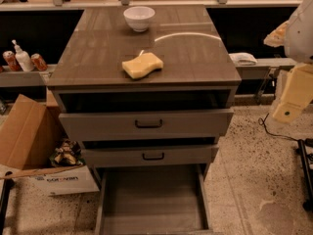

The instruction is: Place sponge into bottom drawer

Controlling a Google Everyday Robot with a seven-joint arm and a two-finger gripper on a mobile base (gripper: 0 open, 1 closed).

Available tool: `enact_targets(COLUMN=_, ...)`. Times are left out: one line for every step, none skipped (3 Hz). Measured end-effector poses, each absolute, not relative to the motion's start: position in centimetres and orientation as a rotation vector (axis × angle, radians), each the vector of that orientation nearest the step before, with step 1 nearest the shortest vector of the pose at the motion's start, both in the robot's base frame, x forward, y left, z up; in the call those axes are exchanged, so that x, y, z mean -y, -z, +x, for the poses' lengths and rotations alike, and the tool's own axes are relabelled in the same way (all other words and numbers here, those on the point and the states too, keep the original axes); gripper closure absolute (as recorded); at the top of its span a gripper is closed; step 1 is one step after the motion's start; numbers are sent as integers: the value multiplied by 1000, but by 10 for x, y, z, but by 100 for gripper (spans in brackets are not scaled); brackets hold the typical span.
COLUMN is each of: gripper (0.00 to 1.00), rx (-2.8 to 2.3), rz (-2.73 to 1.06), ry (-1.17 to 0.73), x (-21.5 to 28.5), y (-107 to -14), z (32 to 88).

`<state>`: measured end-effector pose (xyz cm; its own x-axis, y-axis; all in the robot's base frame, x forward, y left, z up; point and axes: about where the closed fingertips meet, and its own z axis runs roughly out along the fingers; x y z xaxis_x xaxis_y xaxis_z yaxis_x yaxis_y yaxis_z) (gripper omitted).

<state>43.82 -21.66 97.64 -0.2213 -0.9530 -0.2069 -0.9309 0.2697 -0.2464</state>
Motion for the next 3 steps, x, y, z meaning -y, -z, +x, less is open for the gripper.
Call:
enact_targets(gripper=0, rx=-2226, rz=-1713, ry=99, x=216, y=-977, z=442)
enact_targets(gripper=0, rx=-2185, rz=-1676, ry=29, x=207, y=-970, z=481)
enact_targets(gripper=0, rx=-2106, rz=-1643, ry=-96, x=182, y=-965, z=542)
